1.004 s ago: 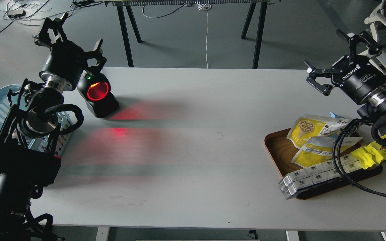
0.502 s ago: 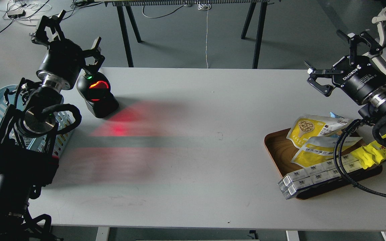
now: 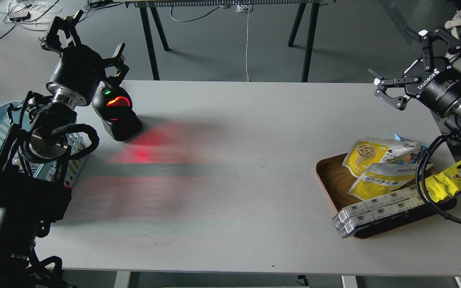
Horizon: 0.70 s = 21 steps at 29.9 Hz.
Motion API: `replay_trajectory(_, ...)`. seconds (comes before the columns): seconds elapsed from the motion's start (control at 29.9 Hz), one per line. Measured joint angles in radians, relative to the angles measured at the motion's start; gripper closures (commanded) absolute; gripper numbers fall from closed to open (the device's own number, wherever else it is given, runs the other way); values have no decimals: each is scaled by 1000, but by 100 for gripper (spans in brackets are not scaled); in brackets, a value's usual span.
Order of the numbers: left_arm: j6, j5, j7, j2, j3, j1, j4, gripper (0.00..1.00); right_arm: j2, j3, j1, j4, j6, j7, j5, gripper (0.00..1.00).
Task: Scan snack and place in basket
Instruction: 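Raise the right gripper and move it toward the wooden tray of snacks, then lower the right gripper onto a yellow snack packet and grasp it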
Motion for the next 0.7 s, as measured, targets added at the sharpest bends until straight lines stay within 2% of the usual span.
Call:
replay_trajectory(0.23,-3,0,-11,-1,0,0,-26,0,-161,-213,195,54,-33,-7,0,1)
replay_trajectory(0.43,-26,-1,-13,-1,-5,0,-29,0,-300,-481,457,148,-61,-25,-33,1)
replay_trajectory(0.7,-29,-2,-15,-9,-2,2,-29,0,-358,-965,909,262,-177,-144,-39,1)
